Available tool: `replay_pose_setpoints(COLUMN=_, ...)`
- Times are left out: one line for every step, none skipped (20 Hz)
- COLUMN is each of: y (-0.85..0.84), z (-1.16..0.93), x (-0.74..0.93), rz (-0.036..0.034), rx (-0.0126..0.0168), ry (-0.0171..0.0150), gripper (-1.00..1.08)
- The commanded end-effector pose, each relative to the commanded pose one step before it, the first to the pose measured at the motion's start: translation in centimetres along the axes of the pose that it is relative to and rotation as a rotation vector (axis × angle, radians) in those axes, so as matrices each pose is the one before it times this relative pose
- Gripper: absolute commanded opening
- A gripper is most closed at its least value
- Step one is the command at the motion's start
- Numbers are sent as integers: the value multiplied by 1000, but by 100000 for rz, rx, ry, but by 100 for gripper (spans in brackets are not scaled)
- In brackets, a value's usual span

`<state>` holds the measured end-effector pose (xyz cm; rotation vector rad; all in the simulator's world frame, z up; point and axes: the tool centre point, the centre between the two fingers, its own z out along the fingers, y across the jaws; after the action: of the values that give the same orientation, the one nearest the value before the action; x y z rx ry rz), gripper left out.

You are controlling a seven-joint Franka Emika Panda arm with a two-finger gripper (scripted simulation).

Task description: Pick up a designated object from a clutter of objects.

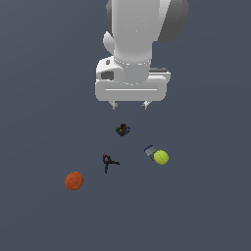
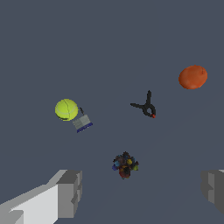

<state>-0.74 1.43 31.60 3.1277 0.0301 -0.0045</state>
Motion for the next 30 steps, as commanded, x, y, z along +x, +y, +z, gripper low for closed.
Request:
replay_pose_setpoints(y=1, z=0, x=0, rz=0, rx=0, ry=0, gripper=100)
replay_pose_setpoints(y=26, z=6, x=-16, rz=0, rx=0, ry=0, gripper=100)
replay_pose_setpoints(y=-24, z=92, x=-4, rz=-94, rx=-155, ry=-140, gripper=100)
replay_pose_setpoints(y=8, z=116, x=-27, rz=-107, rx=-180, ry=-167, gripper=100)
replay_pose_setpoints(y=6, z=163, x=-36, rz=-148, rx=-254, ry=-238, gripper=100)
replay_pose_setpoints(y=8, z=202, x=-46, rz=-175, rx=-319, ry=-303, gripper=100)
replay_pose_setpoints(y=5, z=211, x=-49, rz=-169, rx=-344, ry=-332, gripper=100)
replay_pose_setpoints(y=1, z=158, x=-38, rz=-107, rx=-273, ry=-267, gripper=100)
replay_pose_setpoints(y=-2, z=104, x=-28, rz=-47, rx=-198, ry=-199, gripper=100)
replay_pose_setpoints(y=-8, z=59, x=-13, rz=5, rx=-136, ry=-140, gripper=100)
replay_pose_setpoints(y=-4, z=9, x=-5, rz=49, rx=-56, ry=-63, gripper=100)
replay_pose_setpoints(y=-33, z=-18, x=8, rz=0, rx=0, ry=0, gripper=100)
replay_pose_setpoints(y=36, z=-16, x=-2, rz=6, rx=68, ry=70, gripper=100)
replay_pose_setpoints(y=14, z=52, x=-3, rz=-165, rx=15, ry=33, gripper=100)
replay_pose_setpoints(y=24, z=111, x=-14, rz=-300, rx=-18, ry=14, gripper=100)
replay_pose_setpoints(y=32, z=169, x=-23, rz=-434, rx=-45, ry=0, gripper=100)
replay_pose_setpoints(y=42, z=220, x=-32, rz=-562, rx=-61, ry=-4, gripper=100)
replay_pose_setpoints(y=52, z=264, x=-40, rz=-680, rx=-65, ry=2, gripper=100)
replay_pose_setpoints(y=57, z=304, x=-48, rz=-799, rx=-67, ry=10, gripper=100)
replay_pose_setpoints(y=65, z=344, x=-58, rz=-913, rx=-70, ry=16, gripper=100)
replay_pose_setpoints(y=73, z=386, x=-69, rz=-1028, rx=-76, ry=17, gripper=100)
replay_pose_setpoints(y=77, z=432, x=-83, rz=-1156, rx=-84, ry=15, gripper=100)
replay_pose_setpoints(y=83, z=476, x=-99, rz=-1276, rx=-90, ry=13, gripper=100)
replay_pose_setpoints(y=86, z=517, x=-115, rz=-1400, rx=-92, ry=15, gripper=100)
replay_pose_setpoints(y=89, z=559, x=-135, rz=-1526, rx=-92, ry=17, gripper=100)
replay_pose_setpoints(y=89, z=600, x=-156, rz=-1656, rx=-92, ry=17, gripper=100)
replay_pose_setpoints(y=89, z=642, x=-180, rz=-1785, rx=-89, ry=18, gripper=100)
replay_pose_setpoints(y=85, z=682, x=-205, rz=-1919, rx=-84, ry=20, gripper=100)
replay_pose_setpoints(y=79, z=720, x=-233, rz=-2054, rx=-77, ry=22, gripper=100)
replay_pose_setpoints(y=71, z=758, x=-264, rz=-2187, rx=-67, ry=26, gripper=100)
